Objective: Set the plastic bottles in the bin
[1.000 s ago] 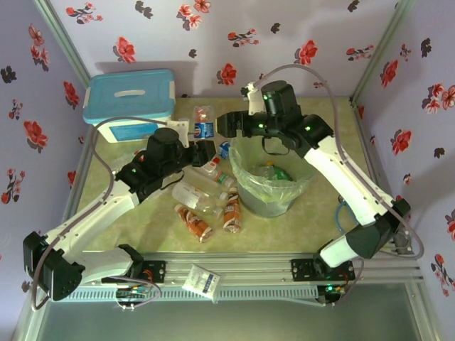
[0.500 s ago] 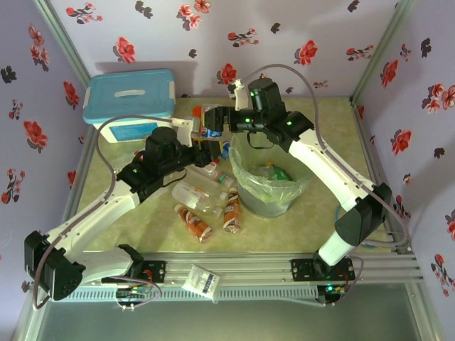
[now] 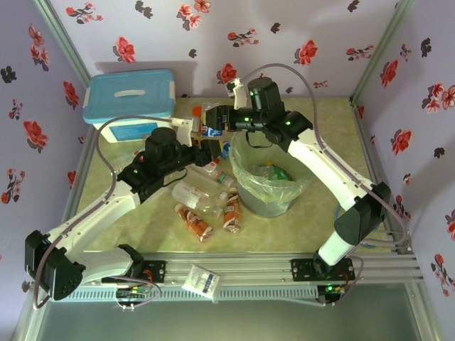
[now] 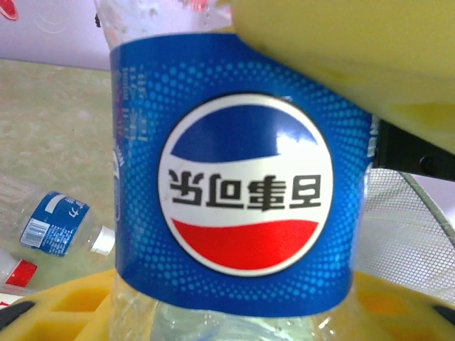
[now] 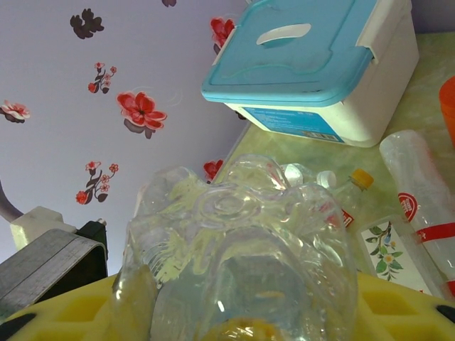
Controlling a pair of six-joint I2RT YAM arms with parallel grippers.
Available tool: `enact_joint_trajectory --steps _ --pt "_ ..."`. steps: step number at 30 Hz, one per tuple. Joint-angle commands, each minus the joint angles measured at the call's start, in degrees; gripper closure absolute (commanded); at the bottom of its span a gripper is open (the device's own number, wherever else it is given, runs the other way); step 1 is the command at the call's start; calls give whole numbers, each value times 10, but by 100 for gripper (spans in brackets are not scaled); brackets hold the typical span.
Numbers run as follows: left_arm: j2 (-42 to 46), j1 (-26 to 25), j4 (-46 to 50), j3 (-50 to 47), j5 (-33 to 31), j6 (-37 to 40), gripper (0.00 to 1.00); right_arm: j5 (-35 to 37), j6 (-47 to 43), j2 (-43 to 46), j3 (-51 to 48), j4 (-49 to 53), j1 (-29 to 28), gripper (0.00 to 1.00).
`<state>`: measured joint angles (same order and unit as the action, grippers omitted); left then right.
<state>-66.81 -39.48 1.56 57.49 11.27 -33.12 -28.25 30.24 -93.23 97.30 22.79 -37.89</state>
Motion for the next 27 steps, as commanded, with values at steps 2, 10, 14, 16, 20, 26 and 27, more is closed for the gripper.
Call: enact_joint_trajectory --steps 2,10,14,16,20,26,27 --pt "17 -4 -13 -21 6 -2 34 34 -8 19 26 -18 12 48" --pt "69 -1 11 -84 -25 -47 0 50 -35 36 75 33 65 49" --pt "97 2 54 -99 -53 -43 0 66 -59 57 76 70 99 49" --pt "110 6 98 -96 -79 -35 0 86 -87 71 76 110 116 49" --pt "126 17 170 -89 -115 -24 0 147 -147 98 79 210 141 49" --pt "126 33 201 -91 -142 -20 0 232 -191 144 45 302 146 49" --pt "121 35 207 -89 -147 -20 0 241 -194 148 36 312 146 49"
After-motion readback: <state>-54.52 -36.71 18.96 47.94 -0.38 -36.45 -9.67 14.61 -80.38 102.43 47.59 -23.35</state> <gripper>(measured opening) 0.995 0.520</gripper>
